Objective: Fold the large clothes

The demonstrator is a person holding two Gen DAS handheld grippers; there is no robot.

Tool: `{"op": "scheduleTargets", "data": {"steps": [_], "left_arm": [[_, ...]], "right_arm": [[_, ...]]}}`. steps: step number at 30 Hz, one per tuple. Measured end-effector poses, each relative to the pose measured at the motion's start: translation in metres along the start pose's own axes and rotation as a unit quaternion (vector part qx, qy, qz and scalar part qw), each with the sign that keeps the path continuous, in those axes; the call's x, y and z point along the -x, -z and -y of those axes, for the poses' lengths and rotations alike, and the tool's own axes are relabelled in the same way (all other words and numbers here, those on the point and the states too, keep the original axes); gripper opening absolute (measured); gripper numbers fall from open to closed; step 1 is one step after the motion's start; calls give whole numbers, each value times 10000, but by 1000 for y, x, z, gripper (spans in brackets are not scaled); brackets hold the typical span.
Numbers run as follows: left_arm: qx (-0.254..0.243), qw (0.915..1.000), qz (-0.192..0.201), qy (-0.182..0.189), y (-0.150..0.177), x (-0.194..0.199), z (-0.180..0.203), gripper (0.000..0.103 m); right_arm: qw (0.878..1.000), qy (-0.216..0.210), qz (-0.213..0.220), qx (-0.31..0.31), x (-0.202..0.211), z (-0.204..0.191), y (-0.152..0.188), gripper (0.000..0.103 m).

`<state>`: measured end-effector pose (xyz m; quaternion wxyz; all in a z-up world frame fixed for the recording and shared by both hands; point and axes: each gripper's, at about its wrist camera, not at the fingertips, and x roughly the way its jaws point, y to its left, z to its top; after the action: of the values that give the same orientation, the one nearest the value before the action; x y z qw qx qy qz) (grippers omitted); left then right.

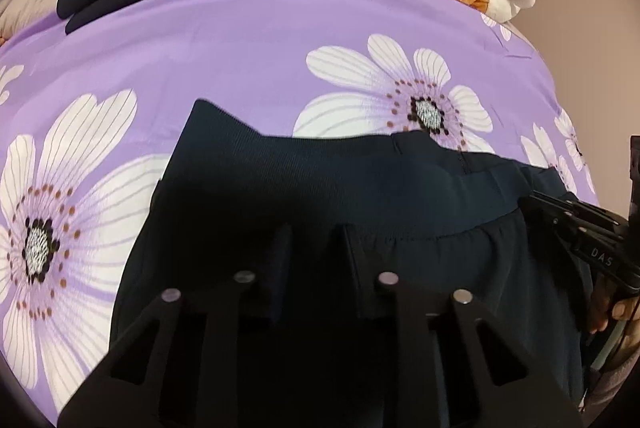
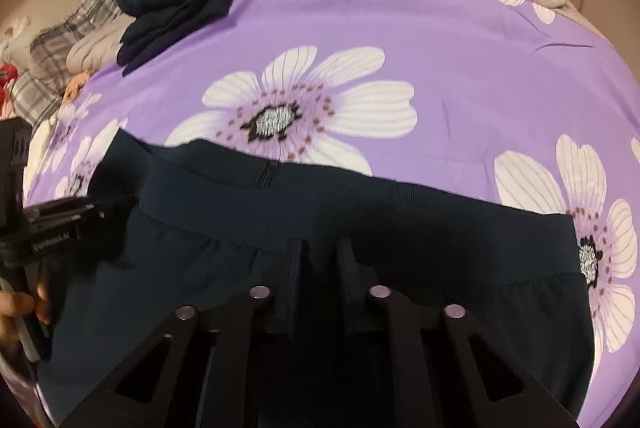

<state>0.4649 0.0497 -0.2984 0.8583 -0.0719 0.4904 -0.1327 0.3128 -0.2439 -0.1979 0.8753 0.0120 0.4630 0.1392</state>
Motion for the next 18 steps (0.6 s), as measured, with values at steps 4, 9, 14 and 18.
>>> {"op": "scheduleTargets", "data": {"steps": [4,9,14,18], "left_arm": [[103,9998,109,-105,-17,-12,2,13],[172,9991,225,-312,-38,-25,3,13],[489,9971,575,-46,-39,8,-7,23],[284,9977,621,-11,-20,36,-7,47]], "right_arm": [[9994,-78,85,-330,-16,0,-11,11],[9987,60,126,-485,-21,-1,-12,11],[9969,377,688,-29,14,-21,-12,21],[9958,-756,496,151,25,-51,-14,56]]}}
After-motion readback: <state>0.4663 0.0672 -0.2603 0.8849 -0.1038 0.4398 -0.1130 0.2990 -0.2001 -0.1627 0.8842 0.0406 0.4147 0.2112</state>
